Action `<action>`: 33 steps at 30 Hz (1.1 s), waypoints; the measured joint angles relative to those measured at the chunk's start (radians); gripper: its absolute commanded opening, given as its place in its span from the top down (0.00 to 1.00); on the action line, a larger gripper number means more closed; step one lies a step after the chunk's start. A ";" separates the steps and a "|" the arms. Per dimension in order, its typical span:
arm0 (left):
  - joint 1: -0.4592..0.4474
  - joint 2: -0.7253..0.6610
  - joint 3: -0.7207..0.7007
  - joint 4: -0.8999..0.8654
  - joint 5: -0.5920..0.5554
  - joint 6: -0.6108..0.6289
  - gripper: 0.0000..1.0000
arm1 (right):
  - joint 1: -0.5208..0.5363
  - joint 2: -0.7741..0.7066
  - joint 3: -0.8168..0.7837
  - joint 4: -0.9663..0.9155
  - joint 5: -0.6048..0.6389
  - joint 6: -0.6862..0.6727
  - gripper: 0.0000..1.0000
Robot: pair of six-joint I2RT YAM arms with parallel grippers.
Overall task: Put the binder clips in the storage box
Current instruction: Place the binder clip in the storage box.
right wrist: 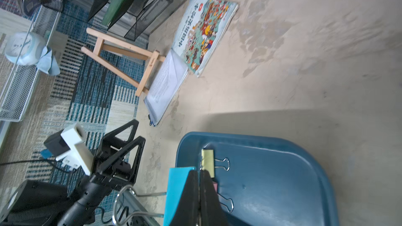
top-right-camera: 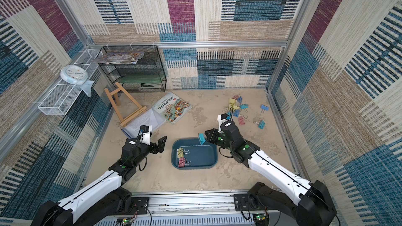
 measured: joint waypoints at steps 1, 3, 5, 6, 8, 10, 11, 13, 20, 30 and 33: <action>0.000 0.000 0.000 0.000 0.000 0.000 0.01 | 0.031 0.018 -0.016 0.034 0.016 0.015 1.00; 0.000 0.000 0.000 0.000 0.000 0.000 0.01 | 0.083 0.077 -0.032 0.091 0.021 0.038 1.00; 0.000 0.000 0.000 0.000 0.000 0.000 0.01 | 0.108 0.145 -0.031 0.143 0.035 0.051 1.00; 0.000 0.001 0.000 0.000 0.000 0.000 0.01 | 0.118 0.180 -0.030 0.169 0.042 0.059 1.00; 0.000 0.001 0.000 0.000 0.000 0.000 0.01 | 0.131 0.236 -0.029 0.212 0.050 0.070 1.00; 0.000 0.001 0.000 0.000 0.000 0.000 0.01 | 0.136 0.294 -0.029 0.259 0.056 0.076 1.00; 0.000 0.001 0.000 0.000 0.000 0.000 0.01 | 0.138 0.323 -0.029 0.282 0.058 0.079 1.00; 0.000 0.001 0.000 0.000 0.000 0.000 0.01 | 0.138 0.376 -0.035 0.328 0.058 0.088 1.00; 0.000 0.001 0.000 0.000 0.000 0.000 0.01 | 0.137 0.487 -0.069 0.460 0.051 0.139 1.00; 0.000 0.001 -0.001 0.000 0.000 0.000 0.01 | 0.146 0.544 -0.080 0.525 0.110 0.165 1.00; 0.000 0.001 -0.001 0.000 0.000 0.000 0.01 | 0.147 0.572 -0.072 0.530 0.140 0.162 1.00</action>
